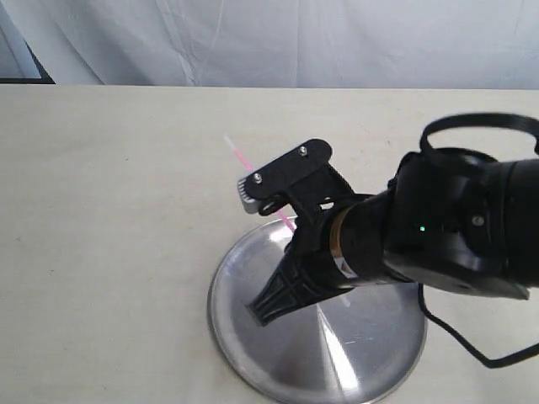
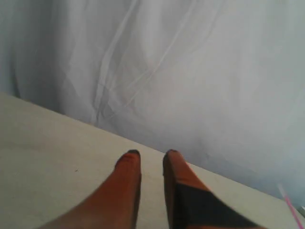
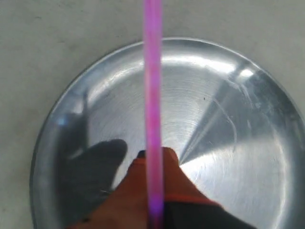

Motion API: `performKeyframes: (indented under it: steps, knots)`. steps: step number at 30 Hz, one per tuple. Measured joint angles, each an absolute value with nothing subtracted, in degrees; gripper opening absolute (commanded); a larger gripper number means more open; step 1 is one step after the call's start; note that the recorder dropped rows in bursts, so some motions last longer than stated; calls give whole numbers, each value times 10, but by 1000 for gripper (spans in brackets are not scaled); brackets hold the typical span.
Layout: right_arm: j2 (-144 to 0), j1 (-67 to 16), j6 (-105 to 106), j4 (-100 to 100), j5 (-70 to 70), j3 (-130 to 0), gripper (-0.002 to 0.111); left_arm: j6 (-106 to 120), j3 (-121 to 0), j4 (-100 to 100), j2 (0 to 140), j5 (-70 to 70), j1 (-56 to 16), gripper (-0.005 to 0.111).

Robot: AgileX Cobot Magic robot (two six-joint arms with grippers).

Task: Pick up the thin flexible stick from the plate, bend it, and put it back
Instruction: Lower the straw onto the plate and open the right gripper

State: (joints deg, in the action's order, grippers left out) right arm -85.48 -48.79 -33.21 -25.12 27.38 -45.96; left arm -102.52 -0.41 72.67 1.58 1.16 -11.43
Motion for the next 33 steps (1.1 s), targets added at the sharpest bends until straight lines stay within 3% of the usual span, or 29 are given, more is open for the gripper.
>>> performKeyframes:
  steps: [12,18,28,31,33]
  knots:
    - [-859,-424,-431,-330,162,-348,-1,-1028,-2,833,19,25,-114,13]
    - [-893,-374,-435,-301,152,-343,-1,-1028,-2,842,19,31,-114,13]
    - [-977,-369,-435,-292,114,-343,-1,-1028,-2,857,19,82,-114,13]
    - [-980,-369,-435,-292,104,-343,10,-1028,-2,892,19,70,-114,13]
    - [-981,-368,-435,-292,94,-343,26,-1028,-2,906,19,65,-114,13]
